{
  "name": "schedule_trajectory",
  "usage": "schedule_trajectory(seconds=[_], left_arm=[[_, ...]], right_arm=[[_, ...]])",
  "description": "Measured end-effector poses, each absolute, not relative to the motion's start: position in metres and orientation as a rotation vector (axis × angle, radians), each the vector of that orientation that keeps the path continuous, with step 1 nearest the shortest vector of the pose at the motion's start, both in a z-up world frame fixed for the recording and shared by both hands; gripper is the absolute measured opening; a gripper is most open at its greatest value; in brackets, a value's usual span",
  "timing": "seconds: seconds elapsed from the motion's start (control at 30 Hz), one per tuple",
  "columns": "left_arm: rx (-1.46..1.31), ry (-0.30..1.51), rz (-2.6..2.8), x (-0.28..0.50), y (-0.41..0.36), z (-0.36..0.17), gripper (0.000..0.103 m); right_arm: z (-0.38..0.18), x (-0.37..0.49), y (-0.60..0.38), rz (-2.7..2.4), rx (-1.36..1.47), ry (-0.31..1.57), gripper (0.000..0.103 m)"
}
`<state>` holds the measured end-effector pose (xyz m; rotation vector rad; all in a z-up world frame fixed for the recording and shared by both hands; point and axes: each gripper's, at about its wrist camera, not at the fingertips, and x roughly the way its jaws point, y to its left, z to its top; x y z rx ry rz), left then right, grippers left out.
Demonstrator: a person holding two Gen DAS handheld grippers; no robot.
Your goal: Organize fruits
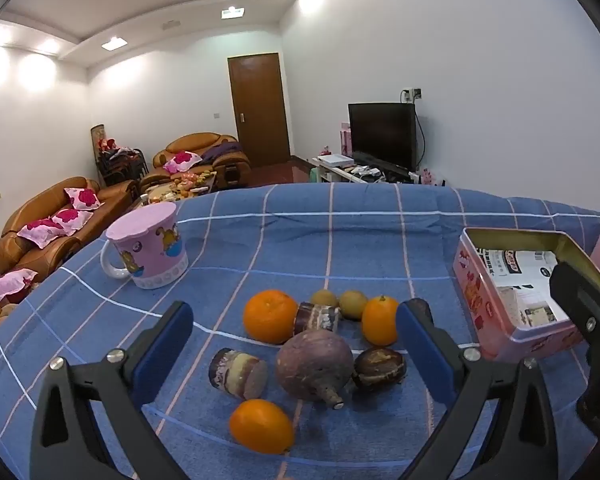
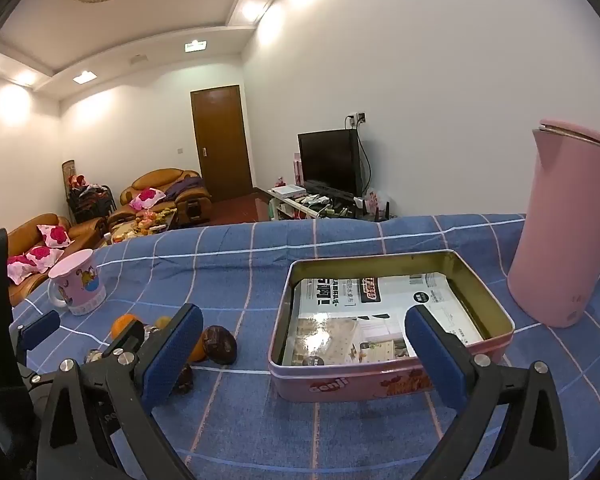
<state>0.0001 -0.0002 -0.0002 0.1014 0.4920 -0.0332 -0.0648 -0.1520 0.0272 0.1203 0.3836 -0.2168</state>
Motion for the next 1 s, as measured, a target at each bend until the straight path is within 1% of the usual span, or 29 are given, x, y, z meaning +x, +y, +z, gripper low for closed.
schedule_trajectory(seconds=[0.1,0.23,1.0], left_arm=[[0.107,0.501,-0.046,-0.0007,-0.0031,-0.0008,0.103],[0.102,0.509,-0.041,-0.0019,-0.0031,-0.0053,0.103],[0.091,0.519,-0.049,0.0,-0.0033,-0.0022,0.103]], right_arm=[[0.0274,-0.0696,-0.1469,-0.224,0.121,0.358,0.102],[0.0275,-0.0658,-0.1551,-0.216,0.141,0.385,0.102],[0.0277,-0.065,-0.1554,-0.222,0.142,0.383,0.102]])
